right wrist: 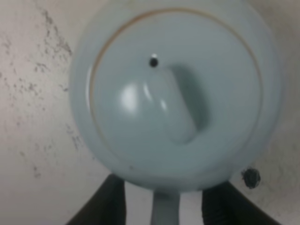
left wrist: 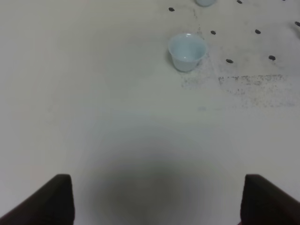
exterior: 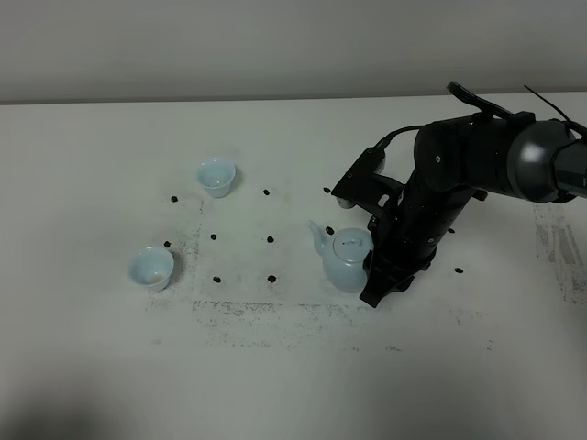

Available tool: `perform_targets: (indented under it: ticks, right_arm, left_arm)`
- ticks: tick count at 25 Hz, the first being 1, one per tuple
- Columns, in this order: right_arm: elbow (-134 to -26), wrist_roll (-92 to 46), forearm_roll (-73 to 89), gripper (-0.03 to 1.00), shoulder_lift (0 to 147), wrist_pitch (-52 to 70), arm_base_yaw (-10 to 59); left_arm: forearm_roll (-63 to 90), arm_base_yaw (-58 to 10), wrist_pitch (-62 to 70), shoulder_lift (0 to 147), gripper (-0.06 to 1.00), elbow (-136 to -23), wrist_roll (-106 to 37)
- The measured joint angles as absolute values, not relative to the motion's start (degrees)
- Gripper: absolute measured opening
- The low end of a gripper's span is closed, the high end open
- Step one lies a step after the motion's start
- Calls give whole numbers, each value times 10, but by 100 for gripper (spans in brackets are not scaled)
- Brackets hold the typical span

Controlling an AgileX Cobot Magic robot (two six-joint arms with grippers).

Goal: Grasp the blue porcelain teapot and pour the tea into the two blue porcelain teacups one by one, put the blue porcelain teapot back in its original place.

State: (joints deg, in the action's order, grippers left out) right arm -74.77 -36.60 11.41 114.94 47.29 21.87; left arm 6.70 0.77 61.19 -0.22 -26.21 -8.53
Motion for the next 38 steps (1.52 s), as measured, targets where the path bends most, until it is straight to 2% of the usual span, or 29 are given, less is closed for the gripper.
perform_targets:
  ticks: [38]
  right_arm:
    - [-748, -352, 118, 41, 1149, 468, 219]
  left_arm:
    - [67, 8, 612, -2, 73, -262, -85]
